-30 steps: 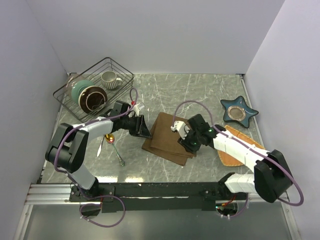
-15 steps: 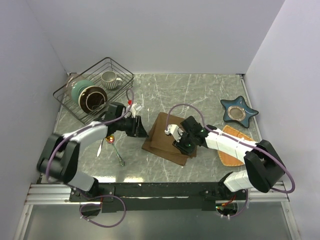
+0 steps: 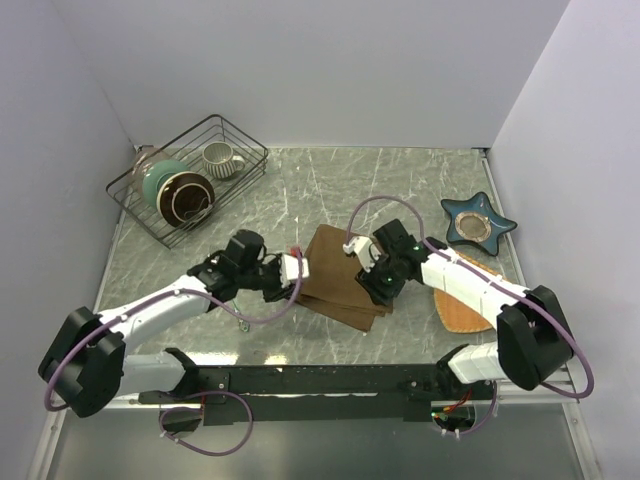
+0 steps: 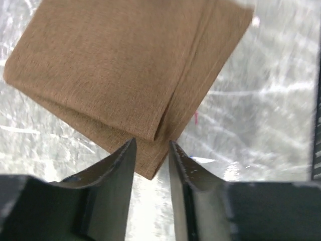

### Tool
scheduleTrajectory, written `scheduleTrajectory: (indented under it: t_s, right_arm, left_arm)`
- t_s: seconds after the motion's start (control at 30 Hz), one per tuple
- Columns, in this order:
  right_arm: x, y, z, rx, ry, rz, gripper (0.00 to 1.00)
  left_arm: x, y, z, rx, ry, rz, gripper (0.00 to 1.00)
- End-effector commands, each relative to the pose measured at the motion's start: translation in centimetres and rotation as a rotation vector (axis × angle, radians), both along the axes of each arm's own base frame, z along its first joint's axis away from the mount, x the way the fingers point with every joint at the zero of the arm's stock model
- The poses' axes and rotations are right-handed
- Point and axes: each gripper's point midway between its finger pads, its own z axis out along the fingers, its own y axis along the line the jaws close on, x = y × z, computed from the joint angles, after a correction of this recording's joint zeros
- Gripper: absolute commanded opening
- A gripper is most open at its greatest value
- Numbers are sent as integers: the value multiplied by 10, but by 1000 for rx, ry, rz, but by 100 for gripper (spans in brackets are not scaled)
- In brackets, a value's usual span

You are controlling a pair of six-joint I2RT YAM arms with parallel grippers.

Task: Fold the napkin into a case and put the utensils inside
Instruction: Rotate the square-folded napkin at the center of the board.

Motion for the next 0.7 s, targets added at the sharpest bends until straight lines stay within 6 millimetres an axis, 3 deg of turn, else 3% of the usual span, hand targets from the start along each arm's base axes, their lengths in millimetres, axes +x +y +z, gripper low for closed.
scheduleTrajectory:
  t_s: [0.0,0.13,0.47,0.67]
  right_arm:
    - [7,-4,8,-15,21,-40,53]
    - [5,-8,-4,-65,71,-44,57]
    - [8,-17,-10,-114,49,-52,64]
    - [8,-19,-14,-139,25,-41,64]
  left_arm:
    - [16,-12,-2,60,-261,-123,35]
    - [20,-23,-9,98,-310,-158,29]
    - [15,-41,-31,150,-332,-242,34]
    - [17,-46,-32,144,-318,-240,35]
